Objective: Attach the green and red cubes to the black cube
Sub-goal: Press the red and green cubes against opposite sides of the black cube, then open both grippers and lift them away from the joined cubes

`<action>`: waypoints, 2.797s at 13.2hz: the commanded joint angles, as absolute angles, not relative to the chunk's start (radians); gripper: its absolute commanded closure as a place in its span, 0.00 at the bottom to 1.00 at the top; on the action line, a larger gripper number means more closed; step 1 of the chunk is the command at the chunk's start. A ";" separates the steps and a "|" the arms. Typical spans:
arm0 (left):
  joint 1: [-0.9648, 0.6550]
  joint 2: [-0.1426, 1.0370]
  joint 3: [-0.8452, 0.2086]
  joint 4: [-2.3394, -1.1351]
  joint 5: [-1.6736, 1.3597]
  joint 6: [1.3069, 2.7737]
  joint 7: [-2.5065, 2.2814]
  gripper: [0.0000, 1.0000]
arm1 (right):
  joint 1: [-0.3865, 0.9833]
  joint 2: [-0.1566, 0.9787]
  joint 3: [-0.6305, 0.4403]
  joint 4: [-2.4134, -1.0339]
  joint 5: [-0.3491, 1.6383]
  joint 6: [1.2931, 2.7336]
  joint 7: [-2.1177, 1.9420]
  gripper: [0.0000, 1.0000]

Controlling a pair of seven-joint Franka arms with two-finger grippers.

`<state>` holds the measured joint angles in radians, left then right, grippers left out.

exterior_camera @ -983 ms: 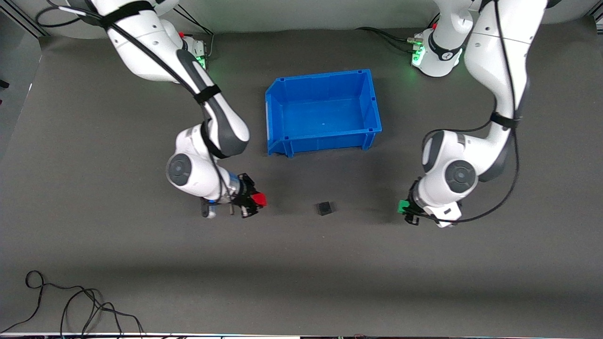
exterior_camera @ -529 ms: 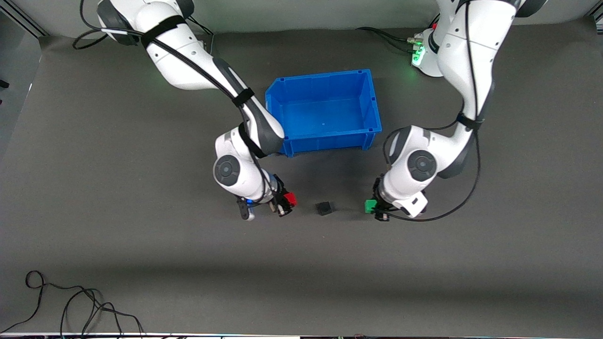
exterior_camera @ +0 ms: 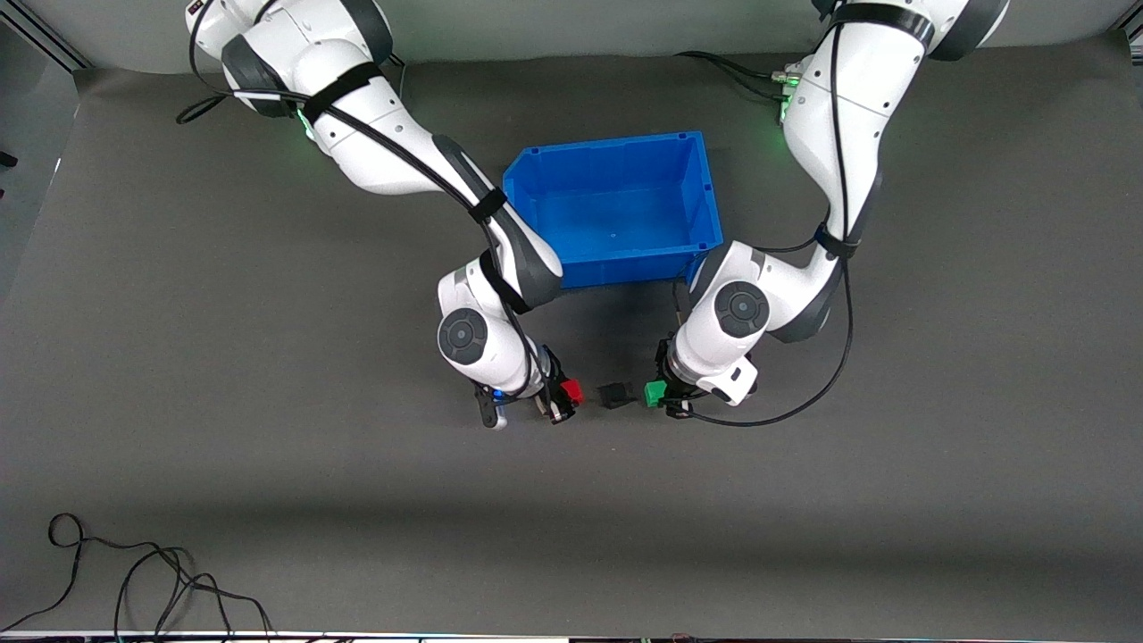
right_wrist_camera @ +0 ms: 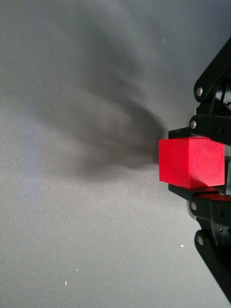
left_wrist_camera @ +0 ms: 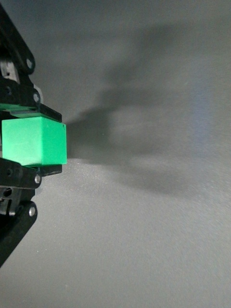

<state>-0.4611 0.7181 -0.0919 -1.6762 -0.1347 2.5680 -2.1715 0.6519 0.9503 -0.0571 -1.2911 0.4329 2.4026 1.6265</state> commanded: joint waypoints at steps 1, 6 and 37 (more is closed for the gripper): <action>-0.491 0.768 -0.081 -1.634 -0.141 2.597 -2.255 1.00 | 0.672 1.018 -0.069 -1.194 0.411 2.425 1.701 0.75; -0.506 0.781 -0.081 -1.632 -0.141 2.611 -2.263 1.00 | 0.695 1.054 -0.069 -1.164 0.411 2.483 1.759 0.75; -0.152 0.283 -0.071 -1.775 -0.046 2.016 -1.288 0.00 | 0.632 0.433 -0.294 -1.484 0.267 1.853 1.271 0.00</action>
